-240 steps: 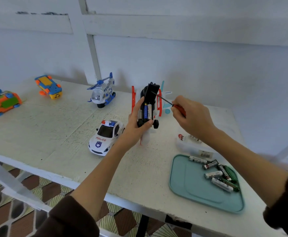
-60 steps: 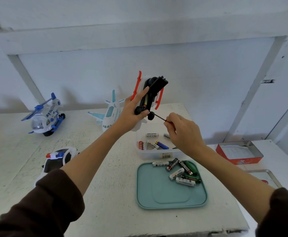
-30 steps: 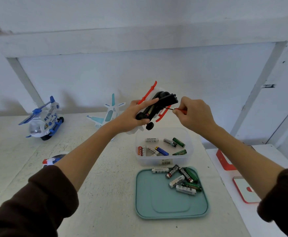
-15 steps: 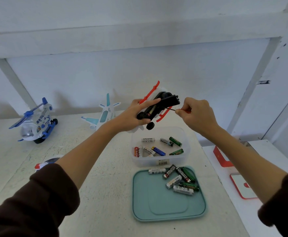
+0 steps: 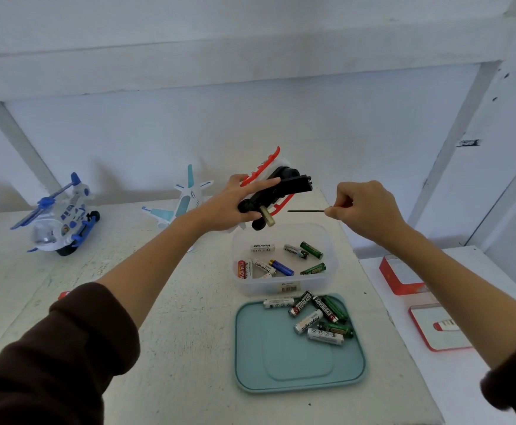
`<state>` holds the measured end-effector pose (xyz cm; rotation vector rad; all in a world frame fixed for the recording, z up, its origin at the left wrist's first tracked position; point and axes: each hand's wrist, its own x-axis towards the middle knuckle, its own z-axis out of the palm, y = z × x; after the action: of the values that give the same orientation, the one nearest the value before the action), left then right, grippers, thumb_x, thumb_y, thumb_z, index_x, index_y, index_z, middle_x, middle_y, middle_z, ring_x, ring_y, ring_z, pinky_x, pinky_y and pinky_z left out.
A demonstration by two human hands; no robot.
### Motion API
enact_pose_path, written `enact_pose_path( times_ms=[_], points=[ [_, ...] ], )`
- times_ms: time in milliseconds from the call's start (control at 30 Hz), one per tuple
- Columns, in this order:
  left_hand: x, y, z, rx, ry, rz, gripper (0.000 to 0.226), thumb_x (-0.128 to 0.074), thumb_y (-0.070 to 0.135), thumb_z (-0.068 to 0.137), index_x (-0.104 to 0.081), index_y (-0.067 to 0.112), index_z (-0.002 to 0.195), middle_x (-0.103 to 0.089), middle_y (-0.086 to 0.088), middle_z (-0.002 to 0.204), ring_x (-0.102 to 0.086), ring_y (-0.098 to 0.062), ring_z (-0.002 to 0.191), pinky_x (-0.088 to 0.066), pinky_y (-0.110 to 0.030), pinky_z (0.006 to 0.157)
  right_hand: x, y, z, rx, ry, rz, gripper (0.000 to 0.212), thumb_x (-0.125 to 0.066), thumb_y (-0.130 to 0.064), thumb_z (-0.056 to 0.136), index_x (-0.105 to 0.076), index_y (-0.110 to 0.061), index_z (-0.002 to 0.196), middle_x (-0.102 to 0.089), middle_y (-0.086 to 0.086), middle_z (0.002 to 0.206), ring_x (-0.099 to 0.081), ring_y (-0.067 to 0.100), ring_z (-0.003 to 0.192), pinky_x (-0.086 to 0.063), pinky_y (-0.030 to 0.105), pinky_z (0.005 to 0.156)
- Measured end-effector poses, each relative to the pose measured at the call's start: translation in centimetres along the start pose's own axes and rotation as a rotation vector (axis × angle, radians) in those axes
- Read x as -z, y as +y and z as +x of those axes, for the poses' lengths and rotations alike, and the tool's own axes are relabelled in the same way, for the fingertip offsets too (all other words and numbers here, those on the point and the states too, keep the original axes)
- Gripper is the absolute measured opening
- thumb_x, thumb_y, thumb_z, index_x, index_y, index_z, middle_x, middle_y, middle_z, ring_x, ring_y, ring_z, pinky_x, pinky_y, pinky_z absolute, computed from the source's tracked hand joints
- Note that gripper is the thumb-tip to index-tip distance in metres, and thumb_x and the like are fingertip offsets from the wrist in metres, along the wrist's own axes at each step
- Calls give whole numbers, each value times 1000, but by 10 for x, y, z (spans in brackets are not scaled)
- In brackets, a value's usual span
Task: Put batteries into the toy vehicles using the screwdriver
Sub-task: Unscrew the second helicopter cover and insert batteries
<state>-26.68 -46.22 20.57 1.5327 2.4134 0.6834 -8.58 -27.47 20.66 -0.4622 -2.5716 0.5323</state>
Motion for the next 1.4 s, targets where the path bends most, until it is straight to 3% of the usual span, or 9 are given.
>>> enact_pose_path(
  times_ms=[333, 500, 600, 667, 767, 1000, 1200, 1333, 1400],
  points=[
    [-3, 10, -3, -42, 34, 123, 72, -61, 17, 93, -20, 54, 138, -13, -12, 154, -28, -35, 137, -30, -42, 114, -7, -6, -10, 12, -24, -19, 25, -67, -23, 81, -51, -12, 66, -64, 5, 66, -52, 19, 59, -43, 30, 60],
    [-3, 2, -20, 25, 114, -156, 68, -61, 21, 91, -24, 58, 134, -30, -12, 142, -29, -28, 132, -25, -51, 115, -9, -8, -12, 28, -38, 83, 25, -69, -23, 80, -51, -14, 66, -64, 5, 65, -56, 21, 60, -51, 39, 62],
    [2, -1, -38, 79, 198, -369, 65, -58, 33, 81, -29, 55, 136, -35, -10, 138, -35, -28, 129, -31, -49, 113, -10, -15, -13, 54, -73, 176, 22, -70, -21, 79, -53, -14, 66, -64, 2, 64, -60, 23, 63, -52, 46, 66],
    [5, -2, -50, 84, 255, -494, 62, -59, 28, 84, -32, 53, 134, -35, -7, 141, -40, -29, 129, -36, -49, 111, -12, -26, -15, 77, -132, 250, 21, -71, -18, 78, -54, -13, 67, -65, 0, 67, -62, 24, 66, -52, 48, 69],
    [7, -12, -71, 79, 310, -565, 62, -56, 9, 95, -30, 49, 136, -34, -2, 143, -42, -27, 129, -42, -41, 107, -20, -49, -16, 137, -300, 299, 20, -72, -15, 77, -54, -15, 67, -65, 0, 70, -61, 24, 69, -51, 50, 70],
    [-4, -28, -130, 138, 457, -653, 64, -52, 4, 96, -31, 51, 135, -35, 14, 140, -46, -13, 125, -47, -13, 91, -61, -105, -30, 370, -570, 270, 15, -64, -11, 75, -55, -22, 72, -68, 5, 79, -64, 24, 78, -51, 48, 72],
    [-18, -36, -174, 238, 581, -665, 64, -53, 9, 97, -26, 51, 138, -34, 28, 129, -42, 5, 120, -43, -21, 101, -98, -136, -51, 510, -768, 289, 8, -65, -6, 79, -63, -11, 84, -71, 0, 88, -65, 8, 82, -53, 27, 77],
    [-27, -36, -190, 283, 655, -649, 65, -54, 9, 97, -25, 53, 135, -29, 38, 129, -32, 24, 117, -38, -25, 107, -121, -141, -60, 623, -793, 244, 9, -71, -6, 77, -69, -9, 85, -64, -2, 87, -56, 3, 76, -44, 10, 70],
    [-30, -35, -194, 294, 691, -666, 66, -53, 6, 97, -23, 46, 139, -31, 37, 128, -33, 26, 115, -37, -17, 105, -130, -139, -63, 648, -779, 234, 11, -72, -4, 74, -70, -10, 83, -57, -5, 87, -50, -1, 76, -42, 10, 70]
  ],
)
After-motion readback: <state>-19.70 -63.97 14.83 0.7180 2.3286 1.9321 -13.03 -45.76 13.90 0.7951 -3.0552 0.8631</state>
